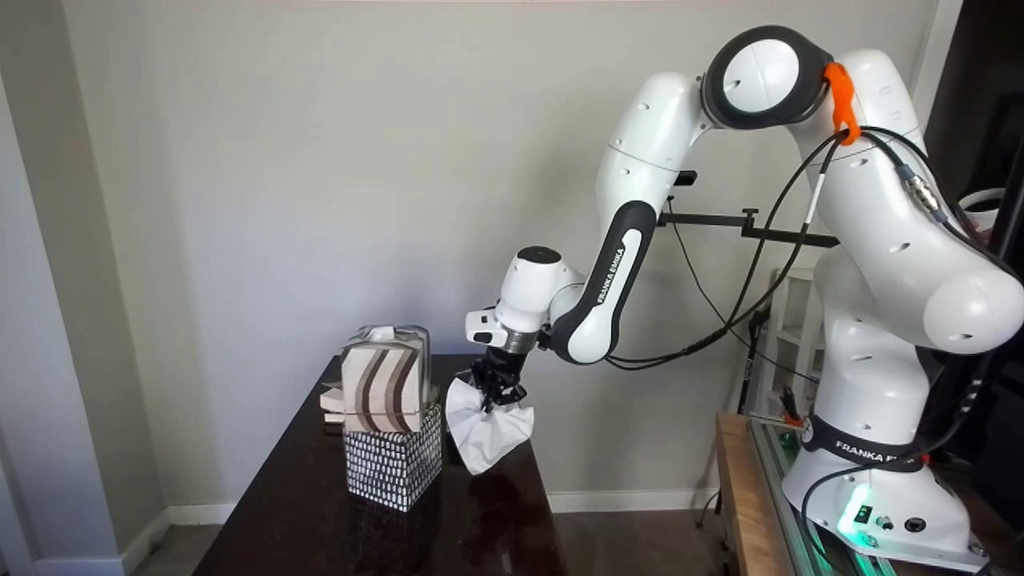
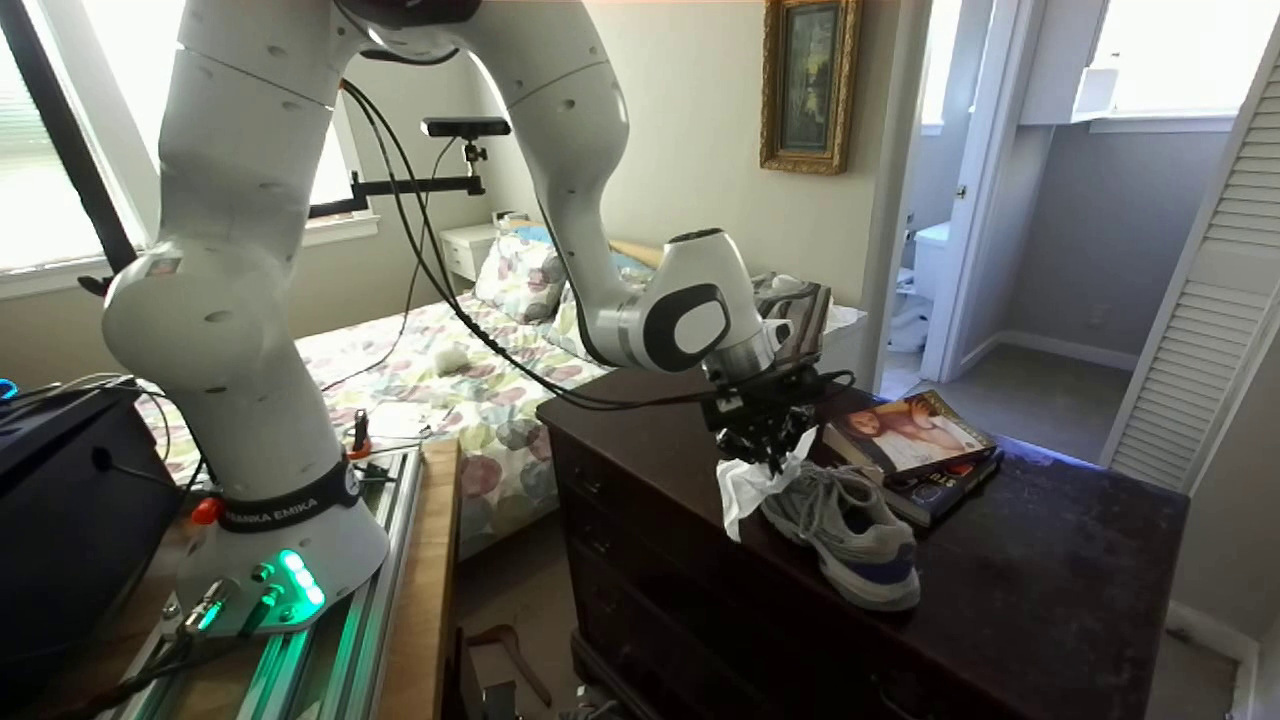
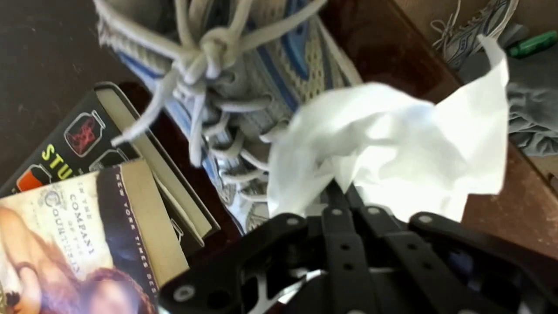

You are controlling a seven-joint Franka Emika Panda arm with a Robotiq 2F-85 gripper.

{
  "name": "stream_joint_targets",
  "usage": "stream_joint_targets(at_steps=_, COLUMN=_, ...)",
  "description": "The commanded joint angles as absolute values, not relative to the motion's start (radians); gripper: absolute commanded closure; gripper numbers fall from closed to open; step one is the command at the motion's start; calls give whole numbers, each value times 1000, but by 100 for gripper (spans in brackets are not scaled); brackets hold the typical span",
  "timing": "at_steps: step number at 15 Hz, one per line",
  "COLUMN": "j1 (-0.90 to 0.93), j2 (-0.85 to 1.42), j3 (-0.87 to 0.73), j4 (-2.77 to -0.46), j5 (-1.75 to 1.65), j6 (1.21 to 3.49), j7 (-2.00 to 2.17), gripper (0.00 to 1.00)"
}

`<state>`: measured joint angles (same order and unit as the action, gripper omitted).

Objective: Put objects in order and clean up

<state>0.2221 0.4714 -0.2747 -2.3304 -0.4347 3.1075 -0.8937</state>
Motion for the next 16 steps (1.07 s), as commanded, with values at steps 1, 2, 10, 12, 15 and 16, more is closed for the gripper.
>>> stream_joint_targets(at_steps=1, j1=185, j2=509, j3=-226, j4=-2289, j5=-489, j6=3128, j7=-867, gripper=100)
stream_joint_targets(at_steps=2, j1=224, j2=508, j3=-265, j4=-2292, j5=-451, j6=3123, j7=-893, gripper=100)
stream_joint_targets(at_steps=10, j1=361, j2=460, j3=-499, j4=-2332, j5=-457, j6=3088, j7=-838, gripper=100)
stream_joint_targets(at_steps=12, j1=388, j2=464, j3=-530, j4=-2335, j5=-452, j6=3085, j7=-832, gripper=100)
stream_joint_targets(at_steps=15, j1=308, j2=473, j3=-441, j4=-2322, j5=-535, j6=3077, j7=-773, gripper=100)
stream_joint_targets(at_steps=16, j1=285, j2=474, j3=-404, j4=-2321, j5=-544, j6=3078, j7=-776, gripper=100)
